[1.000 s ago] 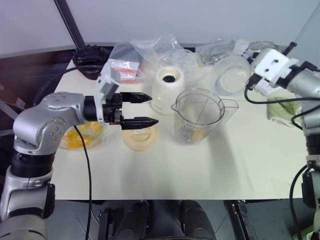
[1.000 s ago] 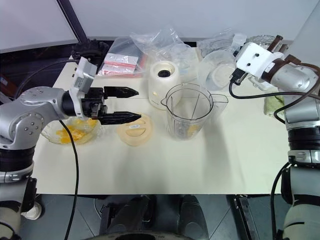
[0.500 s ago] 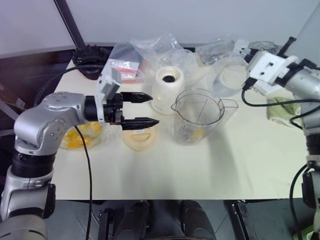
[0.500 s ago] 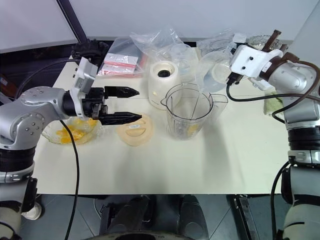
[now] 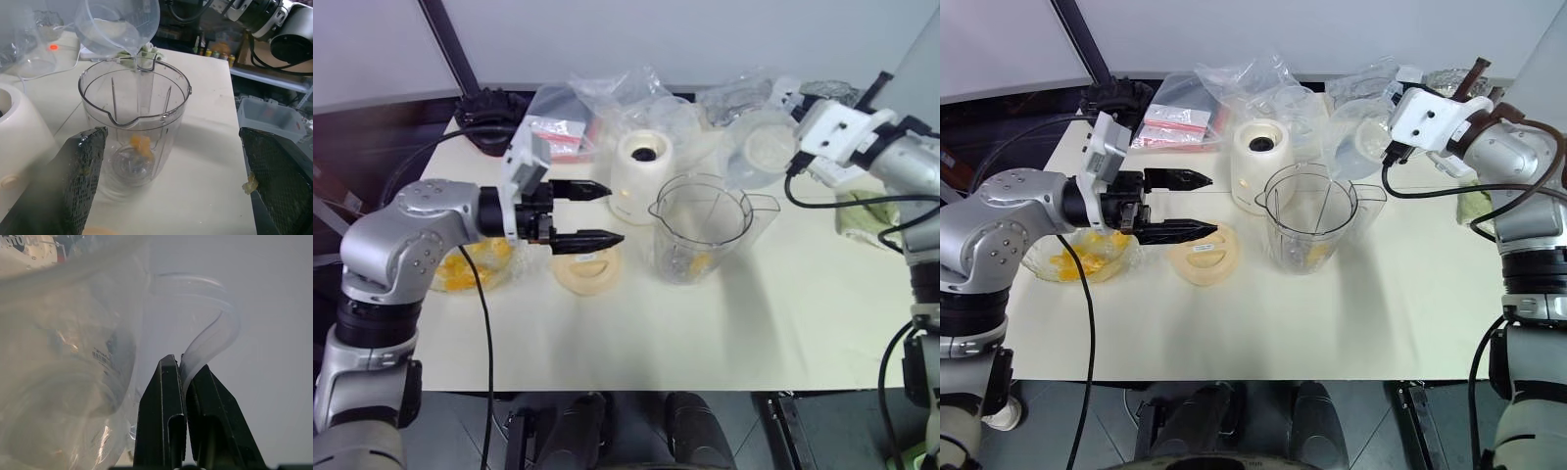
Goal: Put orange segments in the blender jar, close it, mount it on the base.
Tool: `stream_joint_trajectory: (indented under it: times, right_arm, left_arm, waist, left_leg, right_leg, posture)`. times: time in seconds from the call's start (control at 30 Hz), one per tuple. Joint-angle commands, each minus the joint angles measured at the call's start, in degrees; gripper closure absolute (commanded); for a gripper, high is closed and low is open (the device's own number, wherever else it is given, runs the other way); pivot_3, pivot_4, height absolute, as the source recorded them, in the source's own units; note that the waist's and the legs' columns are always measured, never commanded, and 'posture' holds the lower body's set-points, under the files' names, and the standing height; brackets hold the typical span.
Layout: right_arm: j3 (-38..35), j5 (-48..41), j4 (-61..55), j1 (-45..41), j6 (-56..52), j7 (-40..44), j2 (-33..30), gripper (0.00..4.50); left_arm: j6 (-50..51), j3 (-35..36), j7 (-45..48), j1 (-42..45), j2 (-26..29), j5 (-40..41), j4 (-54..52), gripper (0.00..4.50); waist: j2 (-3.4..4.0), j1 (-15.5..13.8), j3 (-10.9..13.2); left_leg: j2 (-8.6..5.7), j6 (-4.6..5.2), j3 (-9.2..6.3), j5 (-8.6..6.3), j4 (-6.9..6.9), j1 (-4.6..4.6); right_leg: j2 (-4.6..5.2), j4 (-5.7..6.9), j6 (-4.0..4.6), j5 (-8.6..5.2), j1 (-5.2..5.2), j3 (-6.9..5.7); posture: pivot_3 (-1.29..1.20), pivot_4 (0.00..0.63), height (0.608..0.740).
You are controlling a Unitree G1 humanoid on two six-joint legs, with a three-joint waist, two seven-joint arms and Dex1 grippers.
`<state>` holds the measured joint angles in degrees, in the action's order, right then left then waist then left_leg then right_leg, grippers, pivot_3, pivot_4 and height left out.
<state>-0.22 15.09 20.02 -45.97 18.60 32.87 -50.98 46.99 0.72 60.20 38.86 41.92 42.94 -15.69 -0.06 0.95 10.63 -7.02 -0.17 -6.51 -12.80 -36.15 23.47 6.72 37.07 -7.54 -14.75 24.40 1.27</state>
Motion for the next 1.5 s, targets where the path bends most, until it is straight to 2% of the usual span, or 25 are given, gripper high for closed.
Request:
stream_joint_trajectory:
  times: [0.03,0.17,0.3,0.47,0.63,0.73,0.9,1.07,1.23,1.5]
  right_arm:
    - [-2.5,-2.4,-1.6,-0.9,-1.7,-1.0,0.1,4.43]
    - [-8.3,-10.0,-1.8,-0.2,-13.2,-2.3,3.8,4.43]
    - [-12.7,-12.9,-1.5,0.8,-18.3,-5.3,4.2,4.43]
    - [-20.4,-16.5,-2.7,2.7,-27.9,-13.4,5.2,4.43]
    - [-31.2,-21.9,-8.2,9.7,-41.5,-20.6,8.1,4.43]
    - [-36.6,-24.7,-12.1,15.8,-45.2,-22.6,10.4,4.43]
    - [-39.0,-26.1,-14.6,25.8,-44.9,-24.8,14.8,4.43]
    - [-37.6,-24.1,-9.0,29.1,-39.6,-29.0,17.7,4.43]
    - [-36.6,-23.8,0.3,28.8,-30.9,-32.3,20.3,4.43]
    - [-33.4,-22.8,16.3,25.1,-18.5,-35.0,19.5,4.43]
  left_arm:
    - [-0.8,0.2,0.4,0.7,0.4,-0.3,-0.6,0.0]
    - [-0.6,0.2,0.4,1.0,0.4,-0.2,-0.6,0.0]
    - [-0.4,0.1,0.3,1.3,0.3,0.0,-0.6,0.0]
    - [0.0,0.1,0.2,1.7,-0.1,0.7,-0.9,0.0]
    - [0.3,-0.8,0.5,1.0,-0.2,1.0,-2.7,0.0]
    - [0.1,-1.1,0.5,0.5,-0.5,0.9,-3.1,0.0]
    - [-0.1,-1.3,0.2,-0.7,-1.4,0.8,-3.1,0.0]
    - [-0.8,-1.4,0.2,-1.3,-1.9,-0.3,-1.9,0.0]
    - [-1.8,-1.3,0.5,-2.3,-1.4,-1.5,-0.9,0.0]
    - [-1.7,-1.2,1.0,-3.5,-0.2,-2.1,-1.1,0.0]
  waist:
    - [0.0,0.0,0.0]
    - [0.0,0.0,0.0]
    - [0.0,-0.3,0.0]
    - [0.0,-0.3,0.0]
    - [0.0,-0.3,0.0]
    - [0.04,-0.3,0.0]
    - [0.06,0.1,0.0]
    - [0.12,0.2,-0.1]
    - [0.11,0.1,-0.1]
    - [0.11,0.3,-0.1]
  left_leg:
    - [0.0,0.0,0.0,0.0,0.0,0.0]
    - [0.01,0.0,0.0,0.0,-0.01,0.0]
    - [0.0,-0.01,-0.01,0.01,-0.02,0.0]
    - [0.0,-0.01,-0.01,0.01,-0.01,0.0]
    - [0.0,0.0,0.0,0.01,-0.01,0.0]
    - [0.0,0.03,0.03,-0.01,-0.02,0.0]
    - [0.01,0.22,0.07,-0.11,-0.03,-0.06]
    - [0.02,0.23,0.22,-0.01,-0.07,-0.17]
    - [0.05,0.23,0.21,0.03,-0.06,-0.24]
    - [0.05,0.22,0.21,0.04,-0.03,-0.24]
  right_leg:
    - [0.0,0.0,0.0,0.0,0.0,0.0]
    - [0.0,0.02,0.01,0.0,0.0,0.01]
    - [0.01,0.03,0.01,0.01,0.0,0.01]
    - [0.01,0.03,0.01,0.01,0.0,0.01]
    - [0.01,0.06,0.01,0.01,0.0,0.02]
    - [0.01,0.09,0.01,0.01,0.0,0.05]
    - [0.0,0.14,0.01,0.01,-0.01,0.09]
    - [-0.02,0.29,0.06,0.05,-0.03,0.21]
    - [-0.06,0.28,0.08,0.06,-0.12,0.21]
    - [-0.07,0.28,0.08,0.07,-0.11,0.21]
  posture:
    - [0.0,0.15,0.74]
    - [0.0,0.15,0.74]
    - [0.0,0.15,0.74]
    - [0.0,0.15,0.74]
    - [0.0,0.15,0.74]
    - [0.0,0.15,0.74]
    - [0.0,0.15,0.74]
    - [0.0,0.15,0.74]
    - [0.0,0.15,0.74]
    - [0.0,0.15,0.74]
